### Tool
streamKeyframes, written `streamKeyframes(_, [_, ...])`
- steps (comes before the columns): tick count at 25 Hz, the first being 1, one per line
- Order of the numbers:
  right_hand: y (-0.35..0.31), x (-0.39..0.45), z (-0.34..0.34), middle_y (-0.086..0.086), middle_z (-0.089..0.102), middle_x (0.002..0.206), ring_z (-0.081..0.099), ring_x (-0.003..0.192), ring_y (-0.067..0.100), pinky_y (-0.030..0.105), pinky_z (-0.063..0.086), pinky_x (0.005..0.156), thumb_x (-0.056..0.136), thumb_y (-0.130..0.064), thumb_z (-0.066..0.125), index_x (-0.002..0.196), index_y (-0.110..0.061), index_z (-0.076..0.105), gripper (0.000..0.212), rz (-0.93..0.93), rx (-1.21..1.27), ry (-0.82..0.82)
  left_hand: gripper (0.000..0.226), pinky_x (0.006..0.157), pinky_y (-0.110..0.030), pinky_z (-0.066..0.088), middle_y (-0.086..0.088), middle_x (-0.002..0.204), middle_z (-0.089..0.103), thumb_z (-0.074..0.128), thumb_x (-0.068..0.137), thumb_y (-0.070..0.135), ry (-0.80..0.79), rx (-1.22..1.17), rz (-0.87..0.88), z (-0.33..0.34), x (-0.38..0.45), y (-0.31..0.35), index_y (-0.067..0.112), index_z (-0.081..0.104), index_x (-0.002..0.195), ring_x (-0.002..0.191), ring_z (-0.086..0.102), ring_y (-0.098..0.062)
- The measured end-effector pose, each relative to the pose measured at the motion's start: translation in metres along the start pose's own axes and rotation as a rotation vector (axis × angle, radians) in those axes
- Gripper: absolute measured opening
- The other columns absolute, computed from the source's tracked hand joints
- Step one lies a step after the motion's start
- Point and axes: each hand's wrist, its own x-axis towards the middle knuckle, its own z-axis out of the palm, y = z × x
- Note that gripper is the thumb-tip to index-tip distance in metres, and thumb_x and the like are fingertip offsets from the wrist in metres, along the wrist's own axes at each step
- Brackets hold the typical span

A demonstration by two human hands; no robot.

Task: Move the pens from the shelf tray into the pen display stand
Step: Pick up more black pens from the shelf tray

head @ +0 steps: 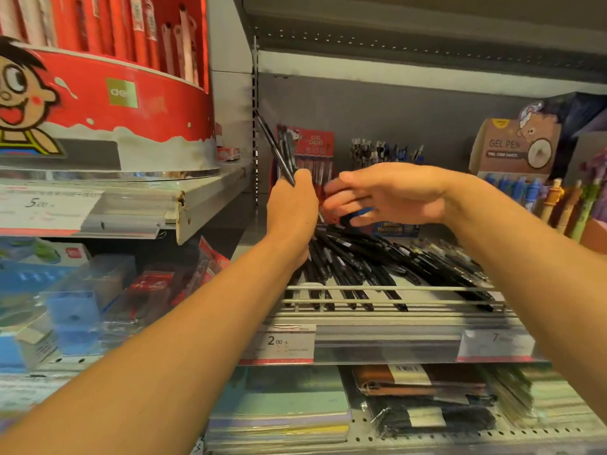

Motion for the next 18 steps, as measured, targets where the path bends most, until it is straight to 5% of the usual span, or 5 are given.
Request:
streamKeyframes(3, [0.021, 0.017, -0.002, 0.004, 0.067, 0.127, 0.064, 0.11, 0.02, 0.038, 0.052, 0.099, 0.092, -0.038, 0.069, 0.129, -0.015, 0.063, 0.044, 0.089, -0.738, 0.325, 0.016, 0.049, -0.031, 0.053, -0.006, 0.074, 0.059, 0.035, 0.104, 0.023, -0.039, -0.052, -0.031, -0.002, 0.001, -0.005, 0.014, 0.046, 0.097, 0.056, 0.057, -0.018])
streamKeyframes(5, [0.033, 0.029, 0.005, 0.004, 0.065, 0.128, 0.061, 0.113, 0.022, 0.042, 0.048, 0.103, 0.092, -0.042, 0.067, 0.129, -0.014, 0.064, 0.045, 0.162, -0.944, 0.286, 0.011, 0.049, -0.033, 0.055, -0.008, 0.08, 0.055, 0.035, 0.105, 0.018, -0.083, -0.04, -0.061, -0.002, 0.0, -0.008, 0.011, 0.044, 0.106, 0.057, 0.056, -0.017])
streamKeyframes(9, [0.039, 0.043, 0.009, 0.009, 0.06, 0.133, 0.058, 0.116, 0.027, 0.043, 0.049, 0.102, 0.091, -0.043, 0.068, 0.135, -0.012, 0.055, 0.056, 0.322, -1.053, 0.166, 0.022, 0.064, -0.035, 0.044, -0.007, 0.097, 0.052, 0.037, 0.104, 0.023, -0.045, 0.157, -0.036, -0.002, 0.006, -0.013, 0.011, 0.044, 0.121, 0.076, 0.048, -0.019])
streamKeyframes(14, [0.045, 0.056, 0.009, 0.011, 0.03, 0.155, 0.03, 0.143, 0.034, 0.047, 0.033, 0.114, 0.089, -0.052, 0.066, 0.153, -0.025, 0.03, 0.078, 0.364, -1.069, 0.239, 0.021, 0.069, -0.036, 0.041, -0.006, 0.1, 0.053, 0.037, 0.104, 0.027, -0.05, 0.18, -0.01, -0.001, 0.007, -0.015, 0.013, 0.045, 0.118, 0.078, 0.047, -0.019])
streamKeyframes(18, [0.049, 0.063, 0.013, 0.011, 0.039, 0.155, 0.042, 0.139, 0.029, 0.039, 0.036, 0.109, 0.1, -0.048, 0.051, 0.151, -0.012, 0.037, 0.064, 0.454, -1.024, 0.176, 0.016, 0.066, -0.035, 0.042, -0.003, 0.093, 0.051, 0.037, 0.104, 0.027, -0.054, 0.199, 0.001, 0.0, 0.007, -0.017, 0.014, 0.045, 0.111, 0.072, 0.045, -0.016])
